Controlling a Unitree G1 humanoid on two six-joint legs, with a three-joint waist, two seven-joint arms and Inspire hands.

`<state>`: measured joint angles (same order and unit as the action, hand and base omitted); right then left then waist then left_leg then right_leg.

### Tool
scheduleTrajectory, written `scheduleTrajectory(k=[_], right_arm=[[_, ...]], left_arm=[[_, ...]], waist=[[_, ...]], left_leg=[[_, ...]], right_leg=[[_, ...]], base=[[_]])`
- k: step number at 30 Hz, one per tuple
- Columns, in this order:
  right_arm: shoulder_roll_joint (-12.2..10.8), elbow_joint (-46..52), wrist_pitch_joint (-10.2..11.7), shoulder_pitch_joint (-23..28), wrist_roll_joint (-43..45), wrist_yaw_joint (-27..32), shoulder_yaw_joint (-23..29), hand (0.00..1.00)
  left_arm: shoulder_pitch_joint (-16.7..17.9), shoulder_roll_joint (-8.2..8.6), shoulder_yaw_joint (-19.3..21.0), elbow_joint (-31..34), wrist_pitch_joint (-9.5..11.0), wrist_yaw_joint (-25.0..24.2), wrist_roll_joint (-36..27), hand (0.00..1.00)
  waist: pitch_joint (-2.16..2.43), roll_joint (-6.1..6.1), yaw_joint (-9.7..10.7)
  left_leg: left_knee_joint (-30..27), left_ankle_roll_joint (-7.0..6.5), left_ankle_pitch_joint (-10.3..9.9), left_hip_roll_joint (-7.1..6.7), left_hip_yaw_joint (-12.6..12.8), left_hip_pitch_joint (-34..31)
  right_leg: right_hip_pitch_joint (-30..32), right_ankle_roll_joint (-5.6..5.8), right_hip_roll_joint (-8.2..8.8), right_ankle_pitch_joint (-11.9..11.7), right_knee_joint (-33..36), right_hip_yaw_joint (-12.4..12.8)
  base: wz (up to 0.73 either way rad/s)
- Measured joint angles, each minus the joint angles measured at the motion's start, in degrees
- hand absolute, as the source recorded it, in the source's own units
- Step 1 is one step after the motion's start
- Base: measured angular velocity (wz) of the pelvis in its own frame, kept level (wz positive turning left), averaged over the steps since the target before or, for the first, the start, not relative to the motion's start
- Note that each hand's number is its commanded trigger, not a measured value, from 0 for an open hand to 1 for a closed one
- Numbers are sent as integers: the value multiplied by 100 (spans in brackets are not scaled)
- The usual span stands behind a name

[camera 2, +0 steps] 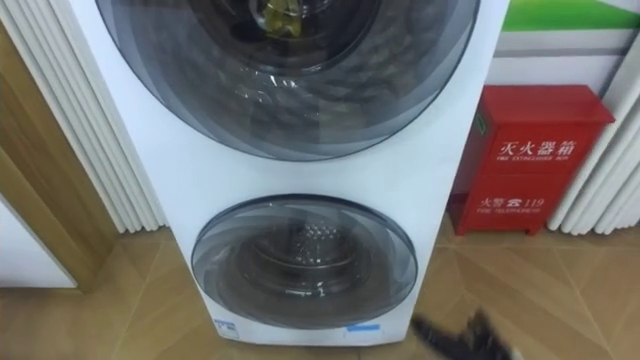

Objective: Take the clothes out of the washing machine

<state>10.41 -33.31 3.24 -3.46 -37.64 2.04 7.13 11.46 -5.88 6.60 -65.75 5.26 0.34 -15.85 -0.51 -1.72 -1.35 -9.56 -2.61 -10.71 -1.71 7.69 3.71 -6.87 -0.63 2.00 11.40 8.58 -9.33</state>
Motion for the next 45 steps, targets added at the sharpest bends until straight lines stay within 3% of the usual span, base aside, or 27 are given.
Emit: scheduleTrajectory(k=[2,5,9,12,15,21,28,35,43,45], right_arm=[[136,271,-4,-159,-49,110,-3,0],[301,806,-21,-394,-194,348,-13,0],[342,922,-34,-780,-371,505,-9,0],[470,931,-203,-1339,-513,680,34,0],[618,931,-220,-1748,-514,852,30,0],[793,930,-334,-2249,-459,1041,39,0],[946,917,-525,-2297,-503,1091,85,0],[986,918,-1067,-2709,-533,1386,98,0],[1138,917,-1120,-2926,-715,1535,98,0],[1205,918,-1219,-2990,-734,1535,95,0]], left_arm=[[-13,-34,2,-2,-41,10,1,0],[-22,-66,17,44,-126,28,29,0],[6,-90,119,196,-284,26,92,0],[14,-96,110,383,-421,11,312,0],[27,-161,24,376,-525,23,301,0],[43,-180,55,399,-574,74,306,0],[59,-182,199,496,-765,63,313,0],[55,-205,296,665,-892,9,807,0],[77,-236,271,662,-996,-35,816,0],[86,-270,272,664,-1006,-106,822,0]], waist=[[-17,-36,-18],[-3,-113,-72],[46,-206,-205],[43,-200,-220],[36,-210,-238],[29,-221,-224],[23,-240,-219],[38,-256,-196],[39,-276,-196],[42,-289,-199]], left_leg=[[8,0,0,1,-22,-4],[20,0,0,1,-22,-36],[23,0,0,3,-29,7],[15,0,0,-6,-101,-15],[9,0,0,-22,-177,-8],[-32,1,2,-22,-270,-98],[-134,1,2,-35,-328,-216],[-218,-11,11,-42,-348,-296],[-220,-54,46,-81,-360,-318],[-223,-55,49,-73,-345,-341]], right_leg=[[-5,0,0,-1,12,-17],[22,1,0,-1,22,-19],[-3,1,3,-2,20,-15],[-15,2,13,-3,21,-50],[-57,3,7,-3,24,-112],[-33,2,10,-3,21,-269],[19,2,25,-3,24,-354],[112,-1,37,-4,135,-362],[134,5,83,-6,153,-383],[194,6,84,-6,223,-371]], base=[[0],[0],[-1],[10],[12],[9],[5],[0],[2],[-4]])
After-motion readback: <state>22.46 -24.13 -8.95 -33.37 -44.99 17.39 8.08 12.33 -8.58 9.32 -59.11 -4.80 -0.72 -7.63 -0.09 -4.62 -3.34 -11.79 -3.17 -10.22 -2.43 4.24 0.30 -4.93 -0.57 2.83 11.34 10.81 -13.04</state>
